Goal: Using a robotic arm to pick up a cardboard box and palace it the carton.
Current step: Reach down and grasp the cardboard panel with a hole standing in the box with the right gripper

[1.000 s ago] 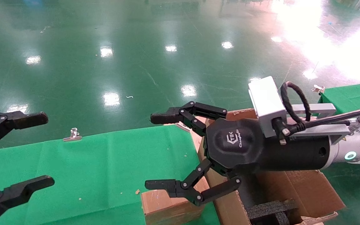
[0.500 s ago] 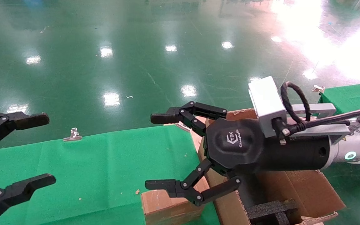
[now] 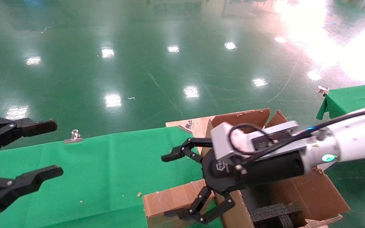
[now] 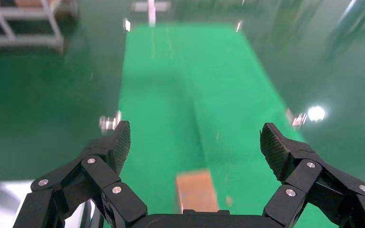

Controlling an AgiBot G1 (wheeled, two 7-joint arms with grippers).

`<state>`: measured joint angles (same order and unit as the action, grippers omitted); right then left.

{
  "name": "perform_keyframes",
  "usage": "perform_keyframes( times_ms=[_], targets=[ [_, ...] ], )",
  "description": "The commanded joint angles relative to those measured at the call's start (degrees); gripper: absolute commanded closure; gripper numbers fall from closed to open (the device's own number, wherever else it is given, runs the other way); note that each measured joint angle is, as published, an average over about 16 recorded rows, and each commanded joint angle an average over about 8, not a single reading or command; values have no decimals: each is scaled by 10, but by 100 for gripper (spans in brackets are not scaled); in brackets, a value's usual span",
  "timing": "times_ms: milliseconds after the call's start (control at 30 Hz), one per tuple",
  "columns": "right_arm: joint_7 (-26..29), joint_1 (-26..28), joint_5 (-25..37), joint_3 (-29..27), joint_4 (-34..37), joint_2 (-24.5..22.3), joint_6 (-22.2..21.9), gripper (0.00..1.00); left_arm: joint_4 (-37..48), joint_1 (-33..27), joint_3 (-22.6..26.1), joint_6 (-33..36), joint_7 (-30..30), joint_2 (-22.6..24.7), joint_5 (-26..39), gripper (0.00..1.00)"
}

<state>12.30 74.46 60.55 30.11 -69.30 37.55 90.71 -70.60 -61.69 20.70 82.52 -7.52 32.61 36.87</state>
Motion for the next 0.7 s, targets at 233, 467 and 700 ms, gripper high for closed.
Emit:
perform_keyframes(
  times_ms=[233,467,700],
  targets=[
    [-16,68,66,98,51,39,4,0,0,0,0,0,0,0,0,100],
    [-38,125,111,185,93,88,3,0,0,0,0,0,0,0,0,100],
    [-60,182,156,264,139,137,2,0,0,0,0,0,0,0,0,100]
  ],
)
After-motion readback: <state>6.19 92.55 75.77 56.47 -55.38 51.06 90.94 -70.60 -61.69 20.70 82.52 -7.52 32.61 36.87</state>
